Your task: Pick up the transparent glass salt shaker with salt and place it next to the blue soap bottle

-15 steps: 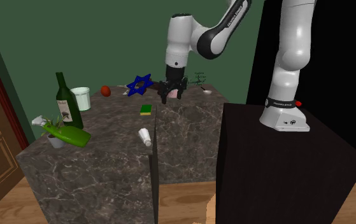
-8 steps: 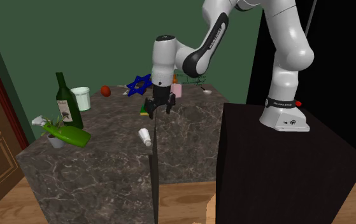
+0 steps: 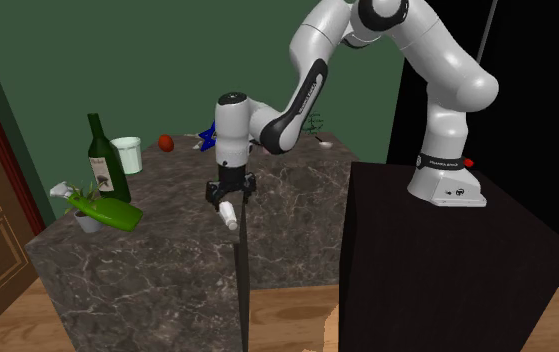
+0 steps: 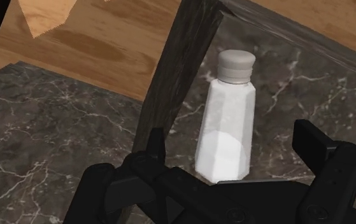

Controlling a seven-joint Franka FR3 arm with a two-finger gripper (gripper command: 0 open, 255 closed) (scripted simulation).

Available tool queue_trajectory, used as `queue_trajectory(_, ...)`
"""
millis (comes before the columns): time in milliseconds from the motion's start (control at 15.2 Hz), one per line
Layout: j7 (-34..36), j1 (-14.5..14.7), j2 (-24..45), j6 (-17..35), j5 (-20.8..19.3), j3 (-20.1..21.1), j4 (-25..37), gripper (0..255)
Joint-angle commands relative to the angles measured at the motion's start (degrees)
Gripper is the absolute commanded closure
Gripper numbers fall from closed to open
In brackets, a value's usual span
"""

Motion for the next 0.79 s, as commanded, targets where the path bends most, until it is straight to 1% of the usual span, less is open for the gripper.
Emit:
queue_trajectory(0,0.78,0.86,2.61,-0.38,-0.15,-0.85,2.97,0)
queue_trajectory(462,1.48,1.76,7.80,1.94,-1.77,-2.77,6.09,0)
queue_trajectory(726,1.48,1.77,7.80,1.94,-1.77,-2.77,6.09,0)
